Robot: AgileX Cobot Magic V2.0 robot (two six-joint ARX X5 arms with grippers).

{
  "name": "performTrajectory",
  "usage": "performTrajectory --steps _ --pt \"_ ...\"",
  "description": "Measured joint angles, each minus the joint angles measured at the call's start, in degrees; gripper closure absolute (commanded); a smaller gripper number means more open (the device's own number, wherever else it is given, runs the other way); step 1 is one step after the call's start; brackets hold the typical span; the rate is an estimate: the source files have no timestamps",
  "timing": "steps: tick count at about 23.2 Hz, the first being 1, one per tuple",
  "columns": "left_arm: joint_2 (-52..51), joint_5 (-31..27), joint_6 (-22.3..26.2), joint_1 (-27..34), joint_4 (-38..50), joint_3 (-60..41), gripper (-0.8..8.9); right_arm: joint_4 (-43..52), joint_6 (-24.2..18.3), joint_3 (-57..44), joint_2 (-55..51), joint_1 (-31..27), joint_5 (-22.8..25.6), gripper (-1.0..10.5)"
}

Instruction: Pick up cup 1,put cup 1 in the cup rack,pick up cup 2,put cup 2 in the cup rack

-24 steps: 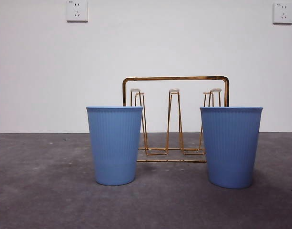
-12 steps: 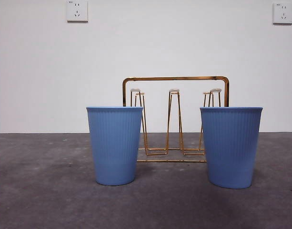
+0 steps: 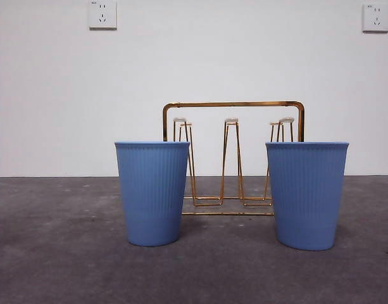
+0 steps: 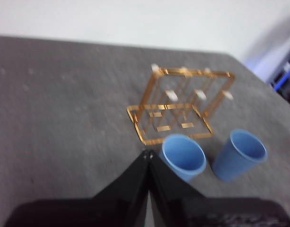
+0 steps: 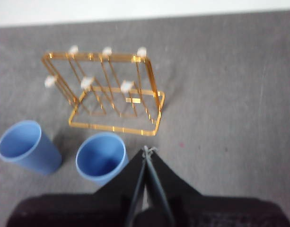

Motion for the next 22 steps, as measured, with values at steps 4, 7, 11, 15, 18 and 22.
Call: performTrajectory --steps 4,7,11,15,18,22 --pt "3.3 2.4 1.5 0.0 -3.9 3.5 8.14 -4.4 -1.3 2.8 3.8 0.0 0.0 9.3" --pt "6.1 7.6 1.8 0.0 -4.0 4.9 6.97 -8.0 -2.1 3.5 7.8 0.0 0.0 7.5" --pt "8.7 11.2 1.7 -0.3 -4.1 4.9 1.44 -9.4 -2.2 3.5 11.1 0.0 -1.6 4.4" --pt "11.4 12.8 1.7 -2.0 -4.1 4.9 1.45 -9.4 -2.3 3.5 13.8 0.0 -7.1 4.1" --pt "13.3 13.0 1.7 -3.0 -4.0 4.9 1.45 -9.2 -2.3 3.5 17.2 0.0 -8.0 4.1" --pt "15.3 18.8 1.6 -3.1 -1.2 4.9 1.45 -7.2 -2.3 3.5 24.0 2.1 -7.9 4.1"
